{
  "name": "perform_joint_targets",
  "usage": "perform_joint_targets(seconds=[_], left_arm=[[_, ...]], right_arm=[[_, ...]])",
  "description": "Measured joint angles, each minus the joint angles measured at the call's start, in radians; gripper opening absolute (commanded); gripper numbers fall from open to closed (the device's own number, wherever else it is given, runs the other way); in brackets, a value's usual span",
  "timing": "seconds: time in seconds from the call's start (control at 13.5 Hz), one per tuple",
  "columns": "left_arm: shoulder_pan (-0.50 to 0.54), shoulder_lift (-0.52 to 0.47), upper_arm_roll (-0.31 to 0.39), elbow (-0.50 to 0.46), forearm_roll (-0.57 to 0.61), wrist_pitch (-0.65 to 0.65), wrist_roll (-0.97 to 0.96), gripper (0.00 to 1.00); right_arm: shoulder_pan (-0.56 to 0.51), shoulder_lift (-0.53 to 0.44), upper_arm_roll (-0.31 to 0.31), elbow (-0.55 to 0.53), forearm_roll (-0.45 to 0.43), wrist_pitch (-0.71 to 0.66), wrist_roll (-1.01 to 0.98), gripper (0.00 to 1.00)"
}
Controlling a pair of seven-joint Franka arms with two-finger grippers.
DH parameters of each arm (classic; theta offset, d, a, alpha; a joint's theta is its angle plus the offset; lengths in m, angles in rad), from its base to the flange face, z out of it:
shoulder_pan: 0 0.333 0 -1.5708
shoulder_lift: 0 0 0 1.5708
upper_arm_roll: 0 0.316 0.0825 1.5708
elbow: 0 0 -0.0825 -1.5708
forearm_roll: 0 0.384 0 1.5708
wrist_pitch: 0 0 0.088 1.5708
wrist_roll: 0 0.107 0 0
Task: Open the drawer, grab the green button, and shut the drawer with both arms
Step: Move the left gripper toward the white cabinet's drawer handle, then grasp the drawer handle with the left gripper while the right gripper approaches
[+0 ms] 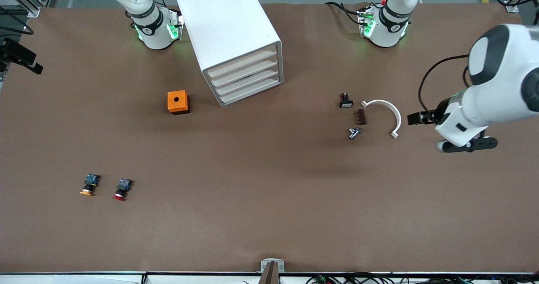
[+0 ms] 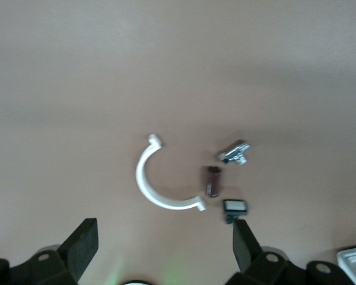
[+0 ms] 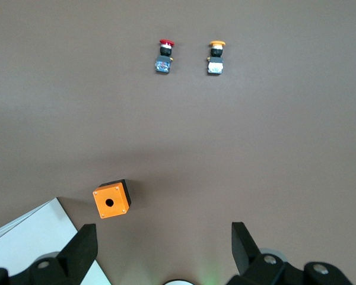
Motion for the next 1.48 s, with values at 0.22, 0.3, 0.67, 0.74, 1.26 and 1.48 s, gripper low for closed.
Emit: perform_joint_targets(seconds=[0.22,0.3,0.67,0.74,1.26,1.48], left_arm=[[-0.049,0.072,-0.001,0.000,-0.076,0.046,-0.147,1.00],[-0.070,0.098,-0.002,0.000,-0.097,0.065,-0.224,1.00],[-0.207,0.206,-0.005,0.003,-0.132,0.124,-0.639,1.00],[-0.236,0.230,-0.005,0.003,-0.150,0.126,-0.719,1.00],[-0.437,0.403,-0.006,0.041,-0.319,0.148,-1.310,1.00],[-0.466,0.467,-0.005,0.043,-0.499,0.148,-1.517,0.99]], right_arm=[[-0.004,0.089,-0.001,-0.005,-0.011,0.014,0.000,1.00],[-0.005,0.119,-0.001,-0.004,-0.017,0.021,0.000,1.00],[-0.026,0.250,-0.002,0.026,-0.025,0.034,0.000,1.00],[-0.025,0.261,0.001,0.034,-0.025,0.034,0.015,1.00],[0.109,0.264,0.020,0.021,0.038,0.086,0.449,1.00],[0.136,0.250,0.020,-0.073,0.101,0.186,0.573,1.00]])
